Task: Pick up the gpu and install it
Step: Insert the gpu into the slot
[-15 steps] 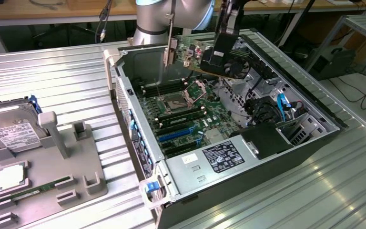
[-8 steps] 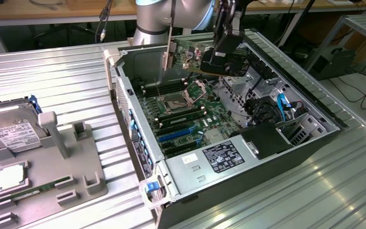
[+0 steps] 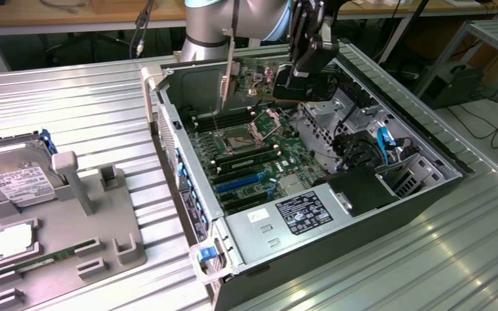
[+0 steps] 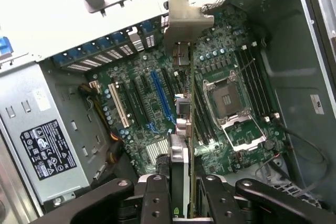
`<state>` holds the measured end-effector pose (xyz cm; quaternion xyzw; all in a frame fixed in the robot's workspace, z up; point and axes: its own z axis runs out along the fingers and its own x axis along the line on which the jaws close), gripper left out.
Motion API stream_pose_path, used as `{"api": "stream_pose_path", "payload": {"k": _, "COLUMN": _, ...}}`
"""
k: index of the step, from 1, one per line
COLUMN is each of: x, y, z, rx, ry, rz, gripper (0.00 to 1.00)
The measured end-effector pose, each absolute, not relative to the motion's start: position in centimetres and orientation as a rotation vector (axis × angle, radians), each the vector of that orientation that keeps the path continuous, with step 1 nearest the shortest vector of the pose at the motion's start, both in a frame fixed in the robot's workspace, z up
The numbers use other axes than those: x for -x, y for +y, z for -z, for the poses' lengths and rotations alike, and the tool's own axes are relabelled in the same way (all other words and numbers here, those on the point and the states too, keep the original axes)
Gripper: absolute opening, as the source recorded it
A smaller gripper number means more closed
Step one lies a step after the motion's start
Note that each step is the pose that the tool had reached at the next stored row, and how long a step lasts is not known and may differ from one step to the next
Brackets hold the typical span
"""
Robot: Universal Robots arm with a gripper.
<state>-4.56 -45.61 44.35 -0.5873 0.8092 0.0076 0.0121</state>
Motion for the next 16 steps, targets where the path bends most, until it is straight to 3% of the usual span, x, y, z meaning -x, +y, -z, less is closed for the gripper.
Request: {"api": "stream_pose_path", "payload": {"k": 16, "x": 4.57, "y": -45.74, "z": -44.2, "rx": 2.101, "ry": 2.305, "rz": -0.028, "gripper": 0.27}}
